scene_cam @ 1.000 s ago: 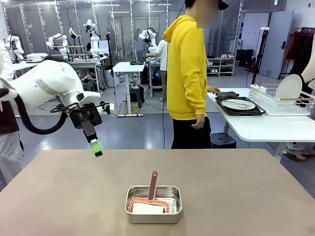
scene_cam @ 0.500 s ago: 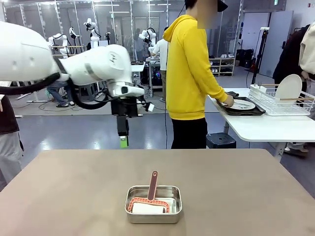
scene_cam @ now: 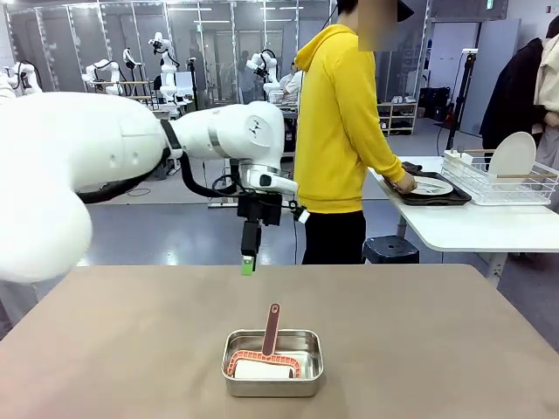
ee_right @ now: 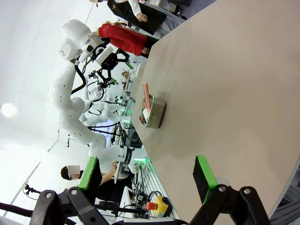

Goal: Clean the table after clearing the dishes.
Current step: When the right (or left) Handle tray is removed, use the right hand (or left hand) to clean the right (or left) side of the table with the Lint Roller.

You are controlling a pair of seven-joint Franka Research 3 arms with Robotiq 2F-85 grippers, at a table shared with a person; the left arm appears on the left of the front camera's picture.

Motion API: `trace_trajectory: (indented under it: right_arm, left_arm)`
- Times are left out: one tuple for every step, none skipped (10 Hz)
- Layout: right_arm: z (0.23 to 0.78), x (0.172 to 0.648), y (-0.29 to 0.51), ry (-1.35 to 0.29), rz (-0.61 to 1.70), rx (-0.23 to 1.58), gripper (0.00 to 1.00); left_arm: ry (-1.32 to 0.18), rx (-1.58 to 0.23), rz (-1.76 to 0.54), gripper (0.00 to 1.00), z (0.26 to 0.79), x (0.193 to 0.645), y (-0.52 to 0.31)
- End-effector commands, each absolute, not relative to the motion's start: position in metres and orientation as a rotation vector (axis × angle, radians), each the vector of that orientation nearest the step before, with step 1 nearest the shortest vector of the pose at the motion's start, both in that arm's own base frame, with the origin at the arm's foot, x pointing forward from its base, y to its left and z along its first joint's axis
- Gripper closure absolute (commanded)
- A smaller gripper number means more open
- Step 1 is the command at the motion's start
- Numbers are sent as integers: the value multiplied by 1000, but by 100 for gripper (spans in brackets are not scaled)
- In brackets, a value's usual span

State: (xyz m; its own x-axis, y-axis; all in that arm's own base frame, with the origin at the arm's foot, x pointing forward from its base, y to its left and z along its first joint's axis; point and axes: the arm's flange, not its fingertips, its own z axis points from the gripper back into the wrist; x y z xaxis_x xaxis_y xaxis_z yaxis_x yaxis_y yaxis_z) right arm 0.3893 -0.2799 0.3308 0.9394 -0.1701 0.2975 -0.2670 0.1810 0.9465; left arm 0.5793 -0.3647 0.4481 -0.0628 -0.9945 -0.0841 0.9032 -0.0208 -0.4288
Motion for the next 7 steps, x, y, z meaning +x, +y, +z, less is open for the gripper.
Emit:
trace_trajectory:
  right_arm:
    - [333,387,-279,-384,76,1397,0]
    - [333,387,-279,-384,76,1397,0]
    - [333,387,-279,-384,76,1397,0]
    - [333,387,-279,-384,76,1397,0]
    - [333,387,-279,-384,76,1397,0]
    - [333,387,-279,-384,76,1397,0]
    - [333,387,-279,-384,76,1397,0]
  left_arm:
    - [441,-279,-1587,0,453,599,-387]
    - [418,-292,-1589,0,449,597,-394]
    - [406,-289,-1591,0,441,593,-398]
    - [400,-289,-1597,0,432,590,-403]
    - [372,-303,-1601,0,424,588,-405]
    - [366,-316,-1596,0,418,587,-409]
    - [343,-318,-1590,0,412,586,-413]
